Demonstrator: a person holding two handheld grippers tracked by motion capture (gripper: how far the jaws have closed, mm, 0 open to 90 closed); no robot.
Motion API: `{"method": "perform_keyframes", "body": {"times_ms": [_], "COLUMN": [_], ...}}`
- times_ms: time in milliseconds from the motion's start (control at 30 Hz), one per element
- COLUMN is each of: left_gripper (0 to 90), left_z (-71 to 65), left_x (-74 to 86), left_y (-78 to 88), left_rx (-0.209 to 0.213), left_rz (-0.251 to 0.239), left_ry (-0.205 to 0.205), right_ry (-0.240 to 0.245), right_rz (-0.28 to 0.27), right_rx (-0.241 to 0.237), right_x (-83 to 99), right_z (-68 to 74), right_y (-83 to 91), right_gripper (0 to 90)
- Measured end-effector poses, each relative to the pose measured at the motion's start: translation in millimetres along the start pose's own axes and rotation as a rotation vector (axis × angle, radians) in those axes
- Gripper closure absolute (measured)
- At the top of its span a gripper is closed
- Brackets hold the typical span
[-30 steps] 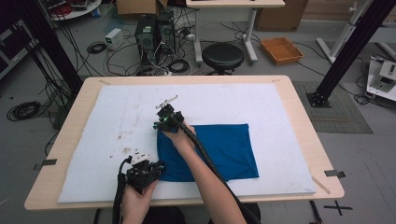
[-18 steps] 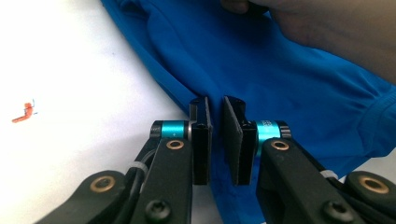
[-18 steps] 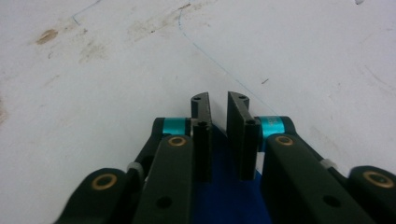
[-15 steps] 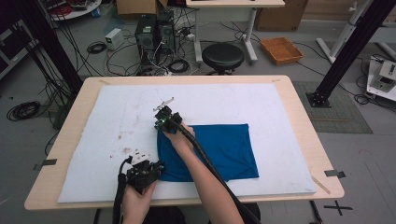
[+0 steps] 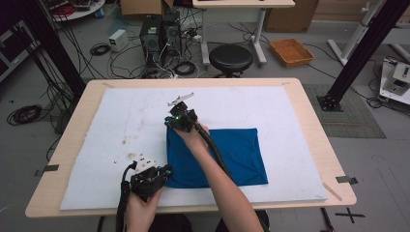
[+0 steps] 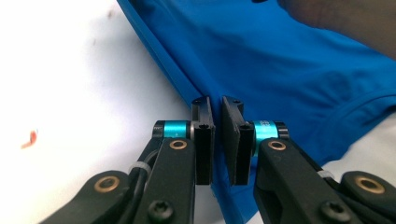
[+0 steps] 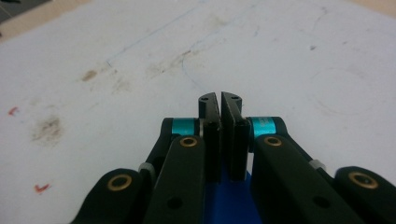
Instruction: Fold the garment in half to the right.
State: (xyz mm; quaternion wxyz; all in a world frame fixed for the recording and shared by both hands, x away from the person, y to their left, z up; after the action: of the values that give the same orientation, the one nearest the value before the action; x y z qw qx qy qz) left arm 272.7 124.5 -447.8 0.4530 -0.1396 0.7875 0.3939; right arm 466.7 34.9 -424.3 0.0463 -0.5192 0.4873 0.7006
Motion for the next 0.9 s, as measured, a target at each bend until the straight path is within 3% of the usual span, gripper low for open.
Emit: {"method": "perform_keyframes", "body": {"times_ms": [267, 300, 433, 467, 567, 600, 633, 700, 733, 800, 900], "left_gripper": [83.4, 83.4, 83.5, 83.5, 83.5, 83.5, 83.6, 83.6, 83.6, 83.6, 83.6], "left_z": [-29.4, -33.9, -54.8, -54.8, -71.0, -71.0, -80.2, -84.6, -93.1, -96.8, -112.2], "left_x": [-21.4, -24.7, -38.5, -38.5, -44.3, -44.3, -47.1, -48.3, -50.6, -51.7, -55.6], "left_y": [-6.5, -9.0, -27.5, -27.5, -47.4, -47.4, -57.5, -62.4, -72.1, -76.7, -96.3], "left_rx": [0.047, 0.058, 0.121, 0.121, 0.160, 0.160, 0.175, 0.186, 0.202, 0.211, 0.241], "left_rz": [-0.014, -0.012, -0.008, -0.008, 0.012, 0.012, 0.019, 0.021, 0.028, 0.035, 0.044], "left_ry": [-0.078, -0.087, -0.107, -0.107, -0.120, -0.120, -0.131, -0.134, -0.139, -0.144, -0.151], "right_ry": [-0.056, -0.065, -0.071, -0.071, -0.083, -0.087, -0.092, -0.097, -0.107, -0.119, -0.130], "right_rz": [-0.048, -0.051, -0.068, -0.068, -0.071, -0.072, -0.071, -0.072, -0.071, -0.067, -0.057], "right_rx": [-0.029, -0.024, -0.010, -0.010, 0.005, 0.007, 0.014, 0.018, 0.027, 0.036, 0.051], "right_x": [-0.5, 1.3, 6.9, 6.9, 16.2, 19.2, 22.4, 25.8, 33.0, 40.6, 51.0], "right_z": [-31.4, -40.6, -60.3, -60.3, -80.4, -85.5, -90.7, -95.6, -105.6, -115.6, -129.9], "right_y": [37.6, 47.9, 67.3, 67.3, 85.1, 89.1, 93.0, 96.7, 103.7, 109.6, 117.4], "right_gripper": [87.6, 87.5, 87.5, 87.5, 87.5, 87.5, 87.5, 87.6, 87.5, 87.5, 87.6]}}
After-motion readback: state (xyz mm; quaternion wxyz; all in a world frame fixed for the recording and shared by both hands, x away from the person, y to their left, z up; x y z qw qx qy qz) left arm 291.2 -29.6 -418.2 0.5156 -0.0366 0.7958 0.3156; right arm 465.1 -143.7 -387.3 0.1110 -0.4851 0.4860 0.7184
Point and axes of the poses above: each handheld gripper's, and its own axes: y roughly backward along the jaws, x roughly out of its underside, z roughly to its left, the point moved 4 cm from there along -y, roughly forward along the jaws, and after that the axes turned 12 degrees about x, right-handed, at the moved point
